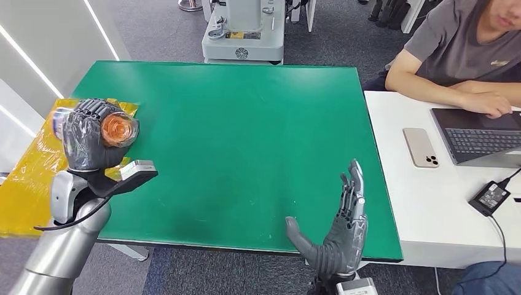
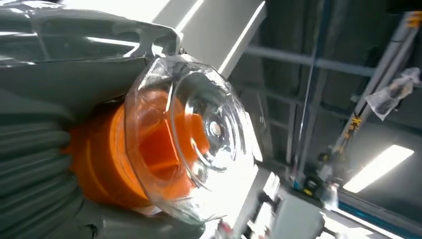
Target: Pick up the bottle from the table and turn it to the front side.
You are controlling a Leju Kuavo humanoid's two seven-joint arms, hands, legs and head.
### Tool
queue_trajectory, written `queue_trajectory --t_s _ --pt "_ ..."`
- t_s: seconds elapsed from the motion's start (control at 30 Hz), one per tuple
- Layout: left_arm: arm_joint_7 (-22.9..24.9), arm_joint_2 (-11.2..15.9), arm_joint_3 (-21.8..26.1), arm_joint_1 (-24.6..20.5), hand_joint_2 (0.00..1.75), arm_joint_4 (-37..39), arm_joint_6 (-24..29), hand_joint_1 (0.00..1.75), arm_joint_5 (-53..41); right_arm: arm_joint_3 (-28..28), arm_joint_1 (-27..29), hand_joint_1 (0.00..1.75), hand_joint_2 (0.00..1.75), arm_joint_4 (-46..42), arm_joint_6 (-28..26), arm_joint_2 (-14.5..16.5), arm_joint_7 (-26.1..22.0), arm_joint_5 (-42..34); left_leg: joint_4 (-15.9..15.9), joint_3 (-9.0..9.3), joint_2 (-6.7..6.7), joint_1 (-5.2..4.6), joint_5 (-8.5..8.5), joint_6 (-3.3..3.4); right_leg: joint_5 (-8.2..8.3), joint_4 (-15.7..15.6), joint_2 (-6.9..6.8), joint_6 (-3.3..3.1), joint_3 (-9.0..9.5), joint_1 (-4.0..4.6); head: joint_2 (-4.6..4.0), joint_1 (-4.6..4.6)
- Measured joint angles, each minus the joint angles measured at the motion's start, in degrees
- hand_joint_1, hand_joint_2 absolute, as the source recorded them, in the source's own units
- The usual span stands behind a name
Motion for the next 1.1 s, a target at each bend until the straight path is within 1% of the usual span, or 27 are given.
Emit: queue_trajectory --t_s 0.07,0.13,0.2,0.3,0.47,0.6,0.7,0.83,1.0,1.1 --pt "4.8 2.8 -0.8 -1.9 1.75 3.0 -0.3 1.75 -12.6 0.0 0.2 0.0 1.75 -0.2 0.8 0.2 0.2 -0.4 0.0 0.01 0.01 0.0 0.01 -0.02 0.0 0.0 0.01 -0.01 -0.01 0.0 0.0 0.01" --pt "7.5 5.1 -1.4 -3.9 1.75 7.3 0.1 1.75 -21.9 0.0 0.5 0.0 1.75 -0.5 1.6 0.6 0.4 -0.6 0.0 0.02 0.04 0.0 0.03 -0.04 0.01 0.0 0.06 -0.02 -0.01 0.0 0.0 -0.01" --pt "8.8 6.4 -1.6 -4.8 1.75 11.0 0.8 1.75 -25.7 0.0 0.7 0.0 1.75 -0.8 2.2 0.9 0.6 -0.5 0.0 0.04 0.08 0.0 0.03 -0.05 0.02 0.0 0.12 -0.04 -0.01 0.0 0.0 -0.01" --pt "9.3 6.9 -1.6 -5.0 1.75 14.3 1.3 1.75 -25.8 -0.1 0.8 0.0 1.75 -1.1 2.9 1.0 0.8 -0.2 0.0 0.03 0.07 0.0 0.03 -0.05 0.02 0.0 0.11 -0.03 -0.01 0.0 0.0 0.0" --pt "5.4 6.3 -1.4 -4.8 1.75 15.9 2.7 1.75 -19.8 -0.2 1.0 0.0 1.75 -1.7 3.5 1.2 1.1 0.5 0.0 0.0 0.03 -0.02 0.01 -0.06 0.01 0.0 0.06 -0.02 0.01 -0.02 0.0 0.01" --pt "6.5 6.0 -1.6 -4.5 1.75 16.1 2.3 1.75 -23.3 -0.3 0.9 0.0 1.75 -1.8 3.9 1.2 1.0 0.7 0.0 0.0 0.04 -0.02 0.0 -0.06 0.02 0.0 0.07 -0.02 0.0 -0.02 0.0 0.01" --pt "6.3 5.9 -1.7 -5.3 1.75 18.5 0.9 1.75 -25.3 -0.3 0.7 0.0 1.75 -1.7 3.9 1.2 0.9 0.4 0.0 0.02 0.04 -0.01 0.0 -0.07 0.02 0.0 0.07 -0.02 0.0 -0.01 0.0 0.0" --pt "3.2 5.2 -2.0 -7.9 1.75 25.8 0.3 1.75 -26.3 -0.2 0.6 0.0 1.75 -1.7 3.9 1.2 0.8 -0.1 0.0 0.04 0.05 0.0 0.02 -0.08 0.02 0.0 0.08 -0.04 -0.01 0.0 0.0 -0.01" --pt "-5.0 4.0 -3.0 -11.7 1.75 36.9 -1.1 1.75 -24.3 -0.1 0.5 0.0 1.75 -1.6 4.2 1.2 0.5 -0.8 0.0 0.04 0.06 0.0 0.05 -0.14 0.04 0.0 0.09 -0.06 -0.02 0.0 0.0 0.0" --pt "-6.7 3.0 -3.6 -14.3 1.75 42.8 -3.4 1.75 -24.0 -0.1 0.4 0.0 1.75 -1.6 4.0 1.2 0.5 -0.8 0.0 0.03 0.05 -0.01 0.05 -0.14 0.04 0.0 0.08 -0.06 -0.02 -0.01 0.0 0.0"
